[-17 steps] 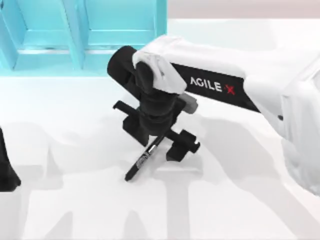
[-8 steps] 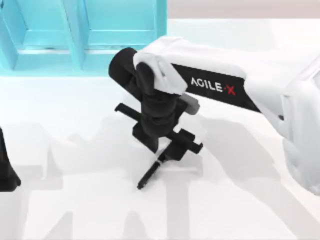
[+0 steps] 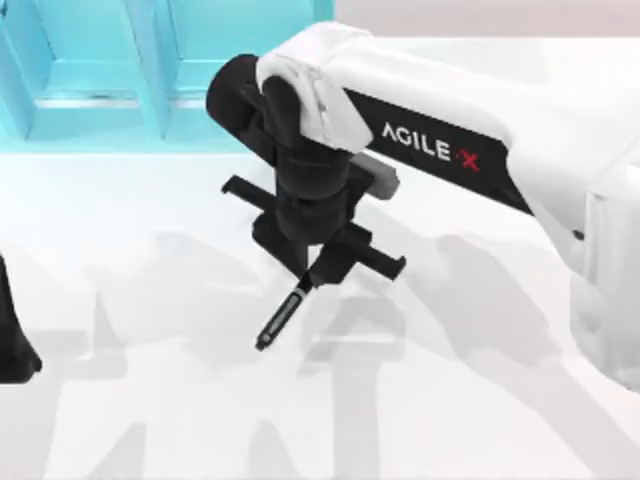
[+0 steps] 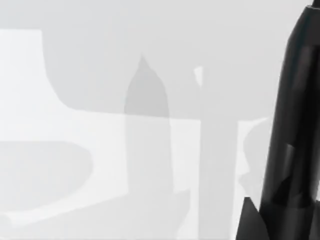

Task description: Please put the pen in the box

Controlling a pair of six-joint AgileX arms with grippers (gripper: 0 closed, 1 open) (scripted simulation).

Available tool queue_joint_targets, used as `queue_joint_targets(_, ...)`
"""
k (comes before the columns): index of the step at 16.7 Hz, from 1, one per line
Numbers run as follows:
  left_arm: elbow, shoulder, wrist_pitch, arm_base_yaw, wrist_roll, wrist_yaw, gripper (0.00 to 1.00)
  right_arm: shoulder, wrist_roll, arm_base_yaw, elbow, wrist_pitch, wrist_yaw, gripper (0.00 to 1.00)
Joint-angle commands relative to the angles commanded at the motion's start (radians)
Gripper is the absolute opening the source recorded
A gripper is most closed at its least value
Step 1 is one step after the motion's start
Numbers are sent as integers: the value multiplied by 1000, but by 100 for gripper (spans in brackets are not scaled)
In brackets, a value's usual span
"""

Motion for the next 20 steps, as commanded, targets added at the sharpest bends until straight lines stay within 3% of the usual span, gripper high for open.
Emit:
queue_joint_targets(5, 0, 0, 0, 0, 0, 0, 100, -9, -5, -1, 203, -208, -2, 0)
queue_joint_targets(13, 0, 0, 0, 0, 0, 0, 100, -21, -15, -32, 198, -212, -5, 0)
queue_joint_targets(16, 0, 0, 0, 0, 0, 0, 100, -65, -48, -156, 139, -196, -13, 0)
queue_joint_targets(20, 0, 0, 0, 0, 0, 0, 100, -158, -128, -467, -4, -166, -25, 0)
